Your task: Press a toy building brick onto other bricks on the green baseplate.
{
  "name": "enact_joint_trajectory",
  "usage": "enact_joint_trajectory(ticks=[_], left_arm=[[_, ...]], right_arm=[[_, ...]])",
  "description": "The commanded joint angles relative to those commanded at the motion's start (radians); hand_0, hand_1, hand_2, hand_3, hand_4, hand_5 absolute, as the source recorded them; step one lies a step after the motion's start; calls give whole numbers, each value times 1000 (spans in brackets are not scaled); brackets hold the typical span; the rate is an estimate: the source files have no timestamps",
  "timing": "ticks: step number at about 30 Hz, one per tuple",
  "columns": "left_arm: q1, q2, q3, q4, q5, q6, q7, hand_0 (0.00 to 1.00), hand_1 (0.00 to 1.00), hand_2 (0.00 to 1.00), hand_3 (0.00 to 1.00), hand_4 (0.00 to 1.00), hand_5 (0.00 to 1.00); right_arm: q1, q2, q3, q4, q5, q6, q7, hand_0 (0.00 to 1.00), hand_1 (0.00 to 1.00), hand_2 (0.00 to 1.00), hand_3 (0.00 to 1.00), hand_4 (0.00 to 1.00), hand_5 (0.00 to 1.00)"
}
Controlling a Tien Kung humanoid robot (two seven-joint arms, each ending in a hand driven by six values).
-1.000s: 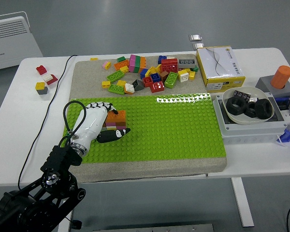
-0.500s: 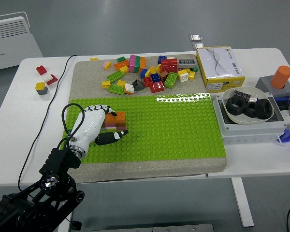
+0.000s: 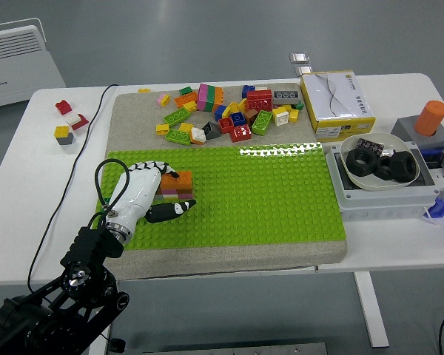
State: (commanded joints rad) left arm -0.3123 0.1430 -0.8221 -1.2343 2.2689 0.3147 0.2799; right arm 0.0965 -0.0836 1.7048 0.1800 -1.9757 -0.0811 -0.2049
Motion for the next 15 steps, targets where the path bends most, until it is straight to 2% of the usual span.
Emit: enact_joint_trajectory(ticks=[15], left_arm=[[-3, -6, -25, -26, 0, 26, -28, 879, 884, 835, 587, 932, 644]], right_arm=[[-2, 0, 2, 0, -4, 0, -3, 751, 675, 745, 792, 889, 998]])
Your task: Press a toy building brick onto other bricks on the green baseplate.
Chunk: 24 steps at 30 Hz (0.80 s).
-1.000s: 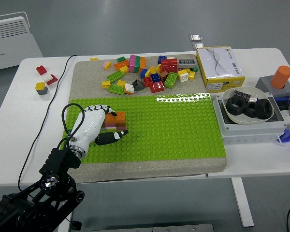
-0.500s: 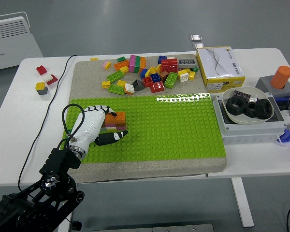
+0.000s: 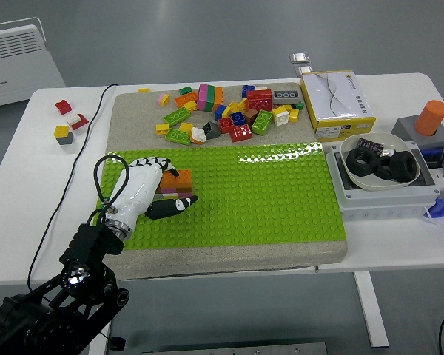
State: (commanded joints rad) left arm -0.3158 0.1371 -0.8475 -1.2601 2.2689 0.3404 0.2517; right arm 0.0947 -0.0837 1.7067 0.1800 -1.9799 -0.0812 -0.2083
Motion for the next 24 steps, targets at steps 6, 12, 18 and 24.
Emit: enact_joint_trajectory(ticks=[6, 12, 18, 24], left_arm=[[2, -1, -7, -9, 0, 4, -4, 876, 883, 835, 588, 931, 642], [18, 1, -42, -35, 0, 6, -8, 875, 883, 835, 589, 931, 642], [111, 21, -170, -147, -70, -31, -38, 886, 875, 833, 638, 931, 644], [220, 52, -317, -218, -247, -54, -205, 858, 818, 799, 681, 924, 590]], right_arm=[[-1, 0, -2, 0, 1, 0, -1, 752, 676, 745, 792, 888, 998], [-2, 0, 4, 0, -8, 1, -1, 752, 675, 745, 791, 888, 998], [-8, 4, 30, 0, -33, 6, -1, 752, 676, 744, 791, 887, 998], [-11, 9, 35, 0, -38, 13, 3, 749, 676, 744, 788, 884, 998]])
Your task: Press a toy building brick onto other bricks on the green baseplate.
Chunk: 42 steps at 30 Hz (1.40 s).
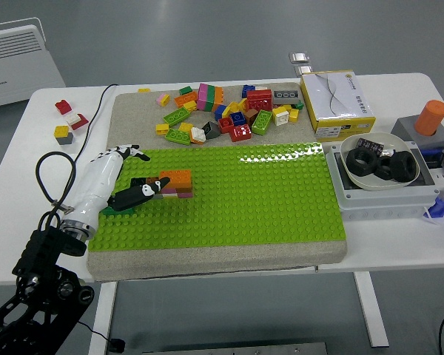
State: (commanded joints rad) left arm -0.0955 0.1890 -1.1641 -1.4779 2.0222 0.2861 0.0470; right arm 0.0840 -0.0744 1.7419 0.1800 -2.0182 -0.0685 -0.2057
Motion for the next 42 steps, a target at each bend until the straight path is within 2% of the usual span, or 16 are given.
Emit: enact_joint_trajectory(ticks=[1, 2, 4, 6, 7, 8, 12, 13, 14, 19, 26, 42], left_arm=[[14, 3, -23, -3, -36, 3, -34, 858, 818, 799, 681, 924, 590], [29, 4, -45, -4, -72, 11, -68, 565, 550, 576, 618, 716, 171], [56, 1, -93, 4, -148, 20, -138, 565, 550, 576, 618, 716, 171], [74, -12, -138, 21, -230, 11, -206, 565, 550, 576, 618, 716, 171], [78, -22, -156, 33, -266, -5, -232, 565, 550, 576, 618, 716, 171], [81, -33, -172, 45, -301, -23, -255, 458, 364, 515, 599, 749, 117], [76, -75, -185, 107, -461, -109, -336, 458, 364, 515, 599, 749, 117], [75, -79, -179, 118, -496, -127, -344, 458, 364, 515, 599, 749, 117], [73, -84, -169, 130, -537, -150, -351, 410, 268, 405, 560, 807, 206], [70, -86, -136, 150, -715, -188, -365, 410, 268, 405, 560, 807, 206], [63, -79, -116, 152, -985, -196, -374, 418, 251, 378, 557, 824, 252], [73, -66, -92, 156, -1569, -202, -369, 431, 272, 386, 558, 832, 273]], right_arm=[[1, 0, -1, 0, 1, 1, 2, 749, 676, 744, 788, 884, 998], [2, 1, 0, 0, 1, 3, 3, 732, 672, 743, 785, 869, 998], [3, 2, 2, 0, 2, 5, 5, 732, 672, 743, 785, 869, 998], [3, 4, 16, 0, -6, 8, 5, 732, 672, 743, 785, 869, 998], [3, 6, 27, 0, -14, 10, 5, 732, 672, 743, 785, 869, 998], [2, 7, 32, 0, -17, 12, 4, 710, 669, 732, 781, 847, 998], [0, 14, 9, 0, 8, 11, -2, 710, 669, 732, 781, 847, 998], [0, 15, 1, 0, 16, 11, -3, 710, 669, 732, 781, 847, 998], [0, 17, -12, 0, 26, 10, -5, 706, 669, 730, 777, 839, 998], [0, 24, -58, 0, 63, 7, -7, 706, 669, 730, 777, 839, 998], [1, 31, -130, 0, 116, 3, -6, 707, 674, 733, 778, 845, 998], [-19, 39, -264, 0, 234, -9, -4, 711, 673, 743, 779, 848, 998]])
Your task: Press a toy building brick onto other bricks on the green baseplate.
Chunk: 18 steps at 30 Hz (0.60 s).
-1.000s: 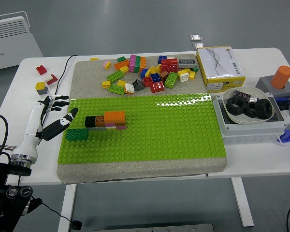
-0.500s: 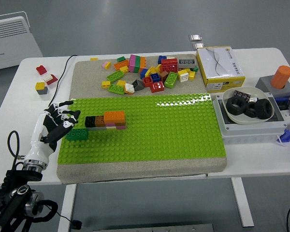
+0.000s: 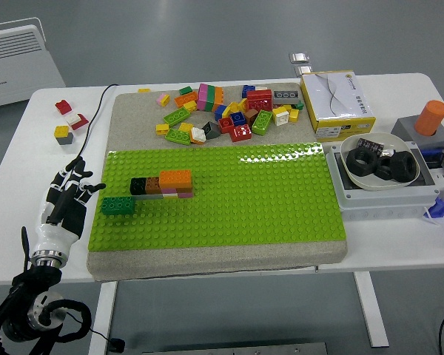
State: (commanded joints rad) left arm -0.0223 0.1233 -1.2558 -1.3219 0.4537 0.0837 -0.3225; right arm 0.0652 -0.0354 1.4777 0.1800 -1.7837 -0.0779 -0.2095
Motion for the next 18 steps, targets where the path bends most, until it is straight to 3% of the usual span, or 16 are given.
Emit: enact_joint_trajectory(ticks=[9, 18], left_arm=[[-17, -6, 9, 0, -228, -1, 6, 437, 281, 389, 554, 836, 288], [-39, -7, -20, -23, -218, -7, 4, 441, 288, 395, 552, 838, 293]], right_arm=[[3, -1, -9, 0, 29, -9, -1, 710, 673, 742, 780, 832, 998], [12, -3, 23, 0, 22, -17, -7, 705, 674, 741, 780, 832, 998]])
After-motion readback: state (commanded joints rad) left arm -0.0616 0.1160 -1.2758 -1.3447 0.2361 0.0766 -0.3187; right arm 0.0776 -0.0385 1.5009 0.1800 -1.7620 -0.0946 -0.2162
